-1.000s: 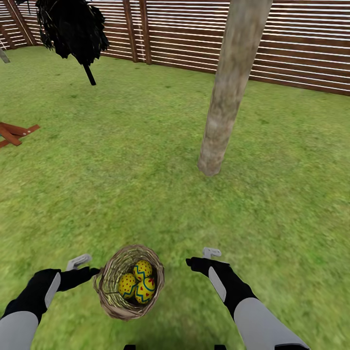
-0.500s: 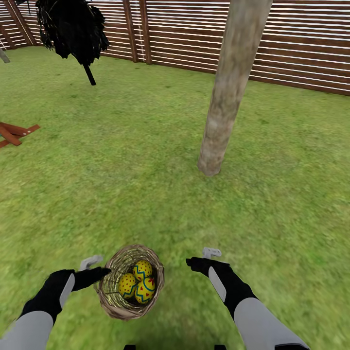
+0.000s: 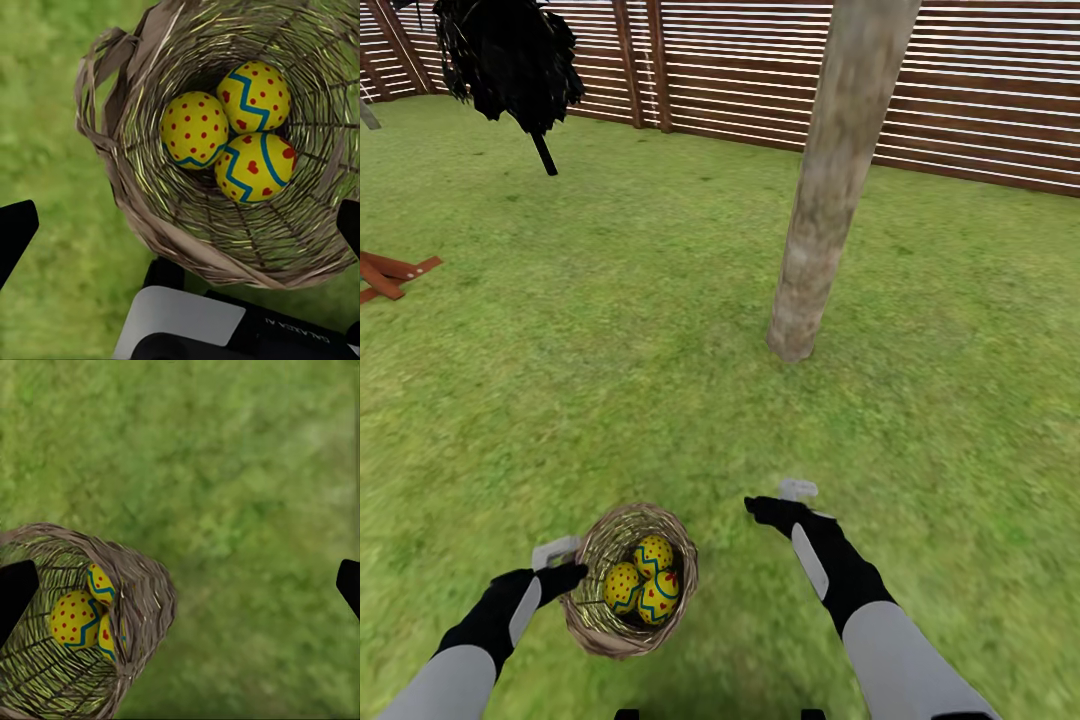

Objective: Take the three Easter eggs out of the wicker basket on the lawn in the garden, then place them on the lawn next to a single tree (choose any tree) so that all three eggs are next to the same tree and none are left in the basket.

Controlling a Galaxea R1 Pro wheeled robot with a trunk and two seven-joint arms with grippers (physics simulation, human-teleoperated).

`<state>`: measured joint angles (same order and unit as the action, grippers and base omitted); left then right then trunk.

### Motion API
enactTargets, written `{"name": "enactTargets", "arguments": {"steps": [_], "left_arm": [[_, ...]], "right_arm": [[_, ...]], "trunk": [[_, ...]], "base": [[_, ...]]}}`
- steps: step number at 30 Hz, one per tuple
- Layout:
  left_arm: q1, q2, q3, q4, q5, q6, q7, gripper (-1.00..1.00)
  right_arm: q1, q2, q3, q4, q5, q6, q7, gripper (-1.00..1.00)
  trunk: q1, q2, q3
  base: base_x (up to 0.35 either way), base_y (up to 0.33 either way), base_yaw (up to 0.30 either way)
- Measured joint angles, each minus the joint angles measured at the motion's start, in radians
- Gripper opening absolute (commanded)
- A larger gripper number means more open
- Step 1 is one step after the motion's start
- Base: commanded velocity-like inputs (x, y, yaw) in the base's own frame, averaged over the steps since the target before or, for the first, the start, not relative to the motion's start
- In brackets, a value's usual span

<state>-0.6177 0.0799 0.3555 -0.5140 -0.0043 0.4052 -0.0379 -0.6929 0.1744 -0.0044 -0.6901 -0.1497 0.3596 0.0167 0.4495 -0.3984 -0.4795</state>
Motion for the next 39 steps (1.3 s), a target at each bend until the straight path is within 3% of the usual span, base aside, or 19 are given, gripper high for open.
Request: {"name": "enactTargets", "arguments": {"steps": [13,17,24,31,34,39], "left_arm": [[0.0,-0.039,-0.002,0.006,-0.001,-0.007,0.003,1.0],[0.0,-0.046,-0.007,0.006,-0.001,-0.007,0.003,1.0],[0.0,-0.05,-0.097,0.006,0.0,-0.01,0.003,1.0],[0.0,-0.053,-0.111,0.006,0.001,-0.011,0.003,1.0],[0.0,-0.053,-0.112,0.006,0.002,-0.008,0.002,1.0],[-0.02,-0.049,-0.113,0.006,0.009,0.014,-0.006,1.0]], "right_arm": [[0.0,0.0,0.0,-0.03,-0.001,0.012,0.001,1.0],[0.0,0.0,0.0,-0.057,-0.029,0.055,0.001,1.0],[0.027,0.0,-0.004,-0.134,-0.053,0.115,0.046,1.0],[0.048,0.0,-0.007,-0.174,-0.063,0.139,0.056,1.0],[0.073,0.0,-0.004,-0.293,-0.067,0.213,0.058,1.0],[0.179,0.0,0.0,-0.588,-0.074,0.384,0.059,1.0]], "trunk": [[0.0,0.0,-0.002],[0.0,0.0,-0.008],[0.0,0.0,-0.015],[0.0,0.0,-0.015],[0.0,0.0,-0.015],[0.0,0.0,-0.015]], "base": [[0.0,0.0,0.0],[0.0,0.0,0.0],[0.0,0.0,0.0],[0.0,0.0,0.0],[0.0,0.0,0.0],[0.0,0.0,0.0]]}}
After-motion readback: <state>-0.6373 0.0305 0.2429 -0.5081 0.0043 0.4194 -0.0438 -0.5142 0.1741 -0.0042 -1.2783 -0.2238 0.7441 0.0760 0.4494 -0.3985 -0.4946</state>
